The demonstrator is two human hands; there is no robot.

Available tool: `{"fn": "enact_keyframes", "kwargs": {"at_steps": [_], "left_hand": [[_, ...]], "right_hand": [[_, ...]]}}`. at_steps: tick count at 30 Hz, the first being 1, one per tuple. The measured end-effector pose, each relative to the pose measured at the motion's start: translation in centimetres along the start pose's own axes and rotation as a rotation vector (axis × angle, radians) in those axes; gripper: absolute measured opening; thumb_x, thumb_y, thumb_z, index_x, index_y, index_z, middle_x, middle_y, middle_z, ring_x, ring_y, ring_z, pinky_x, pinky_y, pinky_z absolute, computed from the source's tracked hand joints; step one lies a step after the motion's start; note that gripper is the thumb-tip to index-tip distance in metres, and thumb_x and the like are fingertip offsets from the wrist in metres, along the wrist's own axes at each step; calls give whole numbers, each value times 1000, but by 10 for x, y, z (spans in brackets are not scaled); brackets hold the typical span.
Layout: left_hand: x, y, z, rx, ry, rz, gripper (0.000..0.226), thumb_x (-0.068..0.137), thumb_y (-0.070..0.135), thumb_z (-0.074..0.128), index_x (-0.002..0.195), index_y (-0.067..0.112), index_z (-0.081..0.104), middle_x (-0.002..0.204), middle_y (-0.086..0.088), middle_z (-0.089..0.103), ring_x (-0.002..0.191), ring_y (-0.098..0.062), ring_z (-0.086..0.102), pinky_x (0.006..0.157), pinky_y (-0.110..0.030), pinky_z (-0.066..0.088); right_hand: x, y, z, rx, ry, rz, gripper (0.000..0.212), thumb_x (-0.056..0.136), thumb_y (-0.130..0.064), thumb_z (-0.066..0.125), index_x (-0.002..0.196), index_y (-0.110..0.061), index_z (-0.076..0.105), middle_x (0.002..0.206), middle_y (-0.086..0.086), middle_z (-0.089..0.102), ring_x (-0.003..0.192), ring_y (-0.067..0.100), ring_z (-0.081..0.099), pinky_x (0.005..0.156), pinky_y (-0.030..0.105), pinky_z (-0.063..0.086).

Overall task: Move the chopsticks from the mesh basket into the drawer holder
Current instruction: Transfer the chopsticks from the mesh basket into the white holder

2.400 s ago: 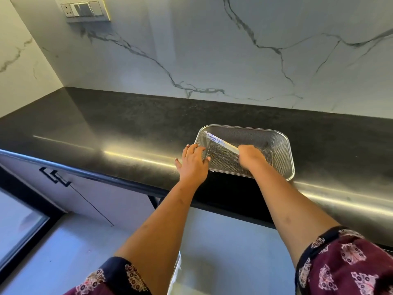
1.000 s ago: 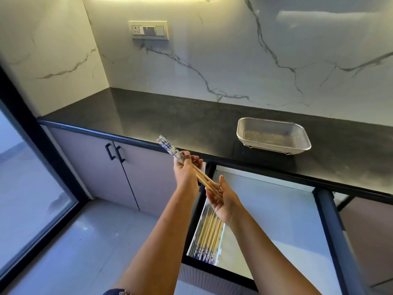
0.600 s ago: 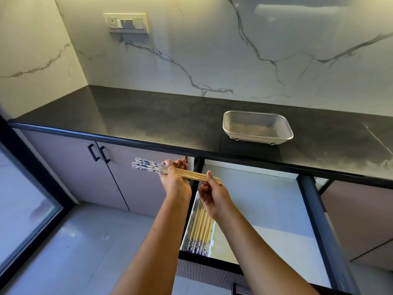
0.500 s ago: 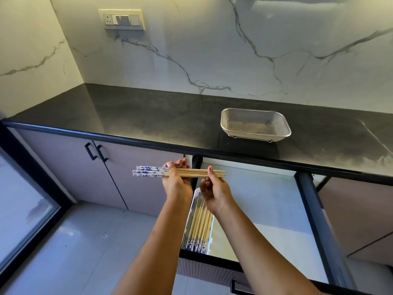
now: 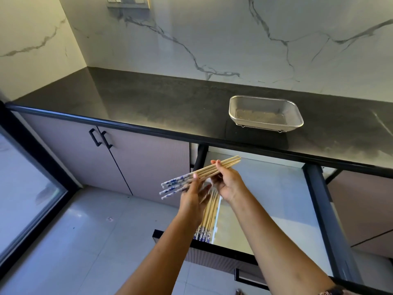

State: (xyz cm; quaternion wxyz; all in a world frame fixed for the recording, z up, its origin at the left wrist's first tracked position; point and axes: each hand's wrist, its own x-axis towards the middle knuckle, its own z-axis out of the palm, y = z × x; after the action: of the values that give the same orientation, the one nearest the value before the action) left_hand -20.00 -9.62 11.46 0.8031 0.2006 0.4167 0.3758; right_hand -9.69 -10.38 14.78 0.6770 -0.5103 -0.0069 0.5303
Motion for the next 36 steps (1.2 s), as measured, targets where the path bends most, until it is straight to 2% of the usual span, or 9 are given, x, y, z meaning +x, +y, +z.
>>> {"fn": "enact_keyframes", "kwargs": {"at_steps": [2, 3, 5, 9, 14, 18, 27, 31, 36], "left_hand": [[-2, -10, -23, 58, 59, -63, 46, 92, 38, 54, 128, 9, 54, 114, -7, 67, 108, -22, 62, 79, -35, 50], [-1, -13, -35, 50, 116, -68, 48, 92, 35, 55, 131, 7, 49, 114, -10, 66, 109, -24, 61, 79, -35, 51], [3, -10, -54, 40, 216, -47, 55, 93, 31, 56, 138, 7, 38, 124, -17, 59, 114, -30, 59, 94, -40, 49], [17, -3, -62, 90, 254, -58, 44, 98, 41, 44, 123, 6, 53, 131, -11, 57, 117, -28, 56, 106, -42, 41], [20, -5, -54, -72, 298, -71, 52, 101, 44, 31, 97, 10, 70, 91, -10, 74, 78, -23, 71, 61, -29, 55], [23, -9, -49, -168, 348, -37, 52, 101, 42, 32, 87, 9, 70, 68, -4, 75, 58, -18, 72, 44, -22, 53], [31, -17, -36, -110, 490, -18, 50, 99, 44, 39, 73, 8, 63, 49, -4, 68, 43, -14, 66, 41, -19, 49], [29, -25, -49, 193, 483, -2, 36, 98, 34, 46, 81, 12, 69, 70, -3, 68, 63, -16, 62, 58, -27, 49], [35, -18, -58, 367, 473, 51, 16, 96, 18, 52, 91, 16, 68, 86, -1, 68, 82, -14, 64, 66, -25, 51]], "right_hand": [[11, -3, -11, -40, 46, -9, 18, 95, -11, 55, 81, -5, 65, 78, 9, 62, 70, 18, 60, 57, 26, 58], [17, -4, -17, -61, 56, -4, 19, 96, -9, 54, 80, -4, 63, 78, 10, 61, 71, 18, 59, 67, 27, 60], [28, -5, -28, -147, 55, 35, 21, 97, -8, 51, 80, -3, 62, 80, 10, 60, 73, 18, 58, 91, 35, 52], [41, -1, -32, -287, 16, 104, 18, 98, -8, 51, 91, 2, 64, 81, 11, 61, 77, 17, 60, 97, 38, 47], [49, -3, -19, -330, -14, 96, 16, 96, -8, 53, 87, -1, 64, 82, 10, 63, 76, 18, 62, 85, 36, 57], [50, 3, -11, -344, -41, 80, 19, 96, -7, 53, 80, -5, 63, 78, 8, 67, 77, 19, 63, 82, 37, 56], [48, 41, -3, -398, -137, 169, 17, 98, -6, 50, 86, -3, 61, 75, 10, 69, 57, 9, 70, 59, 24, 59], [61, 51, -15, -473, -71, 218, 14, 98, -4, 49, 87, -5, 57, 60, 3, 70, 49, 7, 68, 50, 22, 58], [83, 78, -39, -752, 91, 305, 14, 96, -10, 56, 109, -4, 55, 90, 11, 69, 72, 16, 71, 56, 27, 57]]}}
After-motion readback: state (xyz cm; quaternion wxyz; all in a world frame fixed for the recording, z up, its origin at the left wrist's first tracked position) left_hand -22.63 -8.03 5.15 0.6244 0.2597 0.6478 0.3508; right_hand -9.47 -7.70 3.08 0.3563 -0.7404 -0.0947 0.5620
